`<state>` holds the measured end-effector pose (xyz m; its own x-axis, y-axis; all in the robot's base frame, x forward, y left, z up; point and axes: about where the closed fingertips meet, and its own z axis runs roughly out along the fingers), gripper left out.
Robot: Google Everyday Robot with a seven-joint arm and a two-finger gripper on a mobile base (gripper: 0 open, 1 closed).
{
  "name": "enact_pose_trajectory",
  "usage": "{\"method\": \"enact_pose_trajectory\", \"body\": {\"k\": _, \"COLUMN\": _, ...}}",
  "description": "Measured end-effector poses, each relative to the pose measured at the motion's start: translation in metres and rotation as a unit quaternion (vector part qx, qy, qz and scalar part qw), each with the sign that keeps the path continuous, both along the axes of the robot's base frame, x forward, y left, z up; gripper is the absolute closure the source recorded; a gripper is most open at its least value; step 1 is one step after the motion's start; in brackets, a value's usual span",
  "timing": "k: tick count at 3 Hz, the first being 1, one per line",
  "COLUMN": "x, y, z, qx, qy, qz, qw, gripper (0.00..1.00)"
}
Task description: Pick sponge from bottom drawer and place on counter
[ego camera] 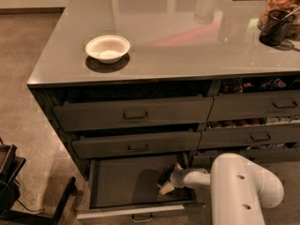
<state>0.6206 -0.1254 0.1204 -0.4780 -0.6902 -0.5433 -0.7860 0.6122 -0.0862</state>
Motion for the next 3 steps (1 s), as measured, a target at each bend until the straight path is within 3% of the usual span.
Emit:
{"method": "enact_pose_trajectory", "body": {"k": 1, "x": -0.0026, "y": 0.0003, "z": -0.0039, "qx": 0.01, "qy": 0.018, "qz": -0.002, "qw": 0.9998, "gripper": 0.04}}
{"method": "enact_pose_trajectory", "body": {"k": 3, "x": -0.0023, "y": -0.0022, "z": -0.0085, "qx": 0.019, "qy": 0.032, "qz": -0.002, "qw": 0.9993, "gripper": 0.46}}
